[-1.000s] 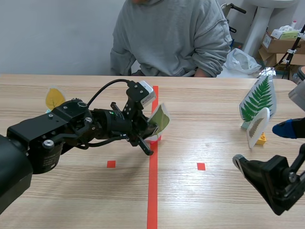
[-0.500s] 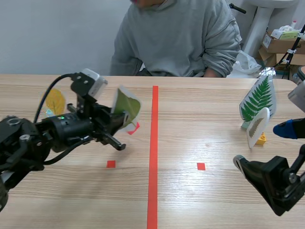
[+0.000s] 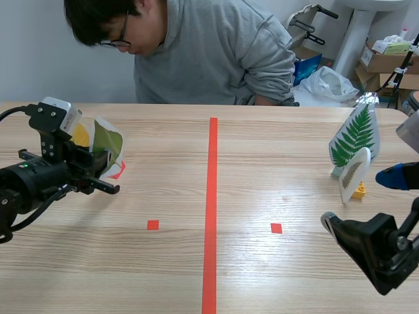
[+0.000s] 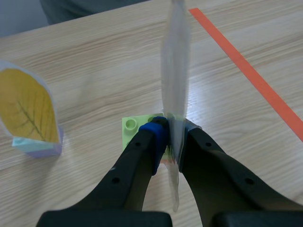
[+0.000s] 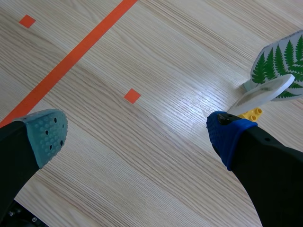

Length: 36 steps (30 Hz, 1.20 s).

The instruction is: Do the leaf sorting experiment

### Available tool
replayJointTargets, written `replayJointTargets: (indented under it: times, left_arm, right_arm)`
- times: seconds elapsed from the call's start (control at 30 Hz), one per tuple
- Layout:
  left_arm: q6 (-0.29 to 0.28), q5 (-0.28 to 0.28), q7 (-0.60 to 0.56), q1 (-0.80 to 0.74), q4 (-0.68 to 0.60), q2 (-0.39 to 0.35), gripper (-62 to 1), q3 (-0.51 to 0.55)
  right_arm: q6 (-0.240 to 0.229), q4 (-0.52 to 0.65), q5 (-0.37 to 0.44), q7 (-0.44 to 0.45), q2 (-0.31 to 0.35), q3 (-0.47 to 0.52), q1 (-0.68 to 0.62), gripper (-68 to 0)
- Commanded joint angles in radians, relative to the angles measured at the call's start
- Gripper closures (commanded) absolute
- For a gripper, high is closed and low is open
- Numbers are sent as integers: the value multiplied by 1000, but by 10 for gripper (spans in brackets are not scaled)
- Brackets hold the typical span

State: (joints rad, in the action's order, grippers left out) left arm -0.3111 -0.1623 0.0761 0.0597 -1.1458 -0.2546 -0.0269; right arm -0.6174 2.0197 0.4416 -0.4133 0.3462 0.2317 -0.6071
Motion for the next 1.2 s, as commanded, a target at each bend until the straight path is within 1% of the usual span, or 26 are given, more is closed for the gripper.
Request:
replayJointTargets:
  times: [0.0,0.1,0.2,0.33,0.47,0.53,0.63,0.7,0.87,1.07,1.1,1.17]
  left_arm:
    - [23,-10,-31,49,38,8,-27,-5]
    - [60,-8,-53,105,118,7,-27,-5]
    - [85,-3,-79,160,199,5,-27,-5]
    - [142,22,-101,235,306,4,-27,-4]
    - [176,52,-140,284,401,-5,-27,-4]
    - [193,52,-164,300,439,-12,-28,-4]
    - [198,55,-190,320,489,-30,-27,-4]
    - [220,58,-208,334,521,-43,-27,-4]
    - [223,79,-238,371,597,-76,-27,-4]
    - [223,80,-252,370,610,-84,-29,-4]
    - [223,81,-252,370,610,-84,-40,-4]
    - [223,81,-252,370,610,-84,-110,-4]
  right_arm:
    - [4,-1,8,8,8,-3,11,-606]
    - [4,-1,8,8,8,-3,11,-606]
    - [4,-1,8,8,8,-3,11,-606]
    - [4,-1,8,8,8,-3,11,-606]
    - [4,-1,8,8,8,-3,11,-606]
    - [4,-1,8,7,8,-3,11,-606]
    - [4,-1,8,7,8,-3,11,-606]
    - [4,-1,8,7,8,-3,11,-606]
    - [4,-1,8,6,8,-3,11,-606]
    - [4,-1,8,4,8,-3,11,-606]
    - [4,-1,8,4,8,-3,11,-606]
    - [4,-1,8,4,8,-3,11,-606]
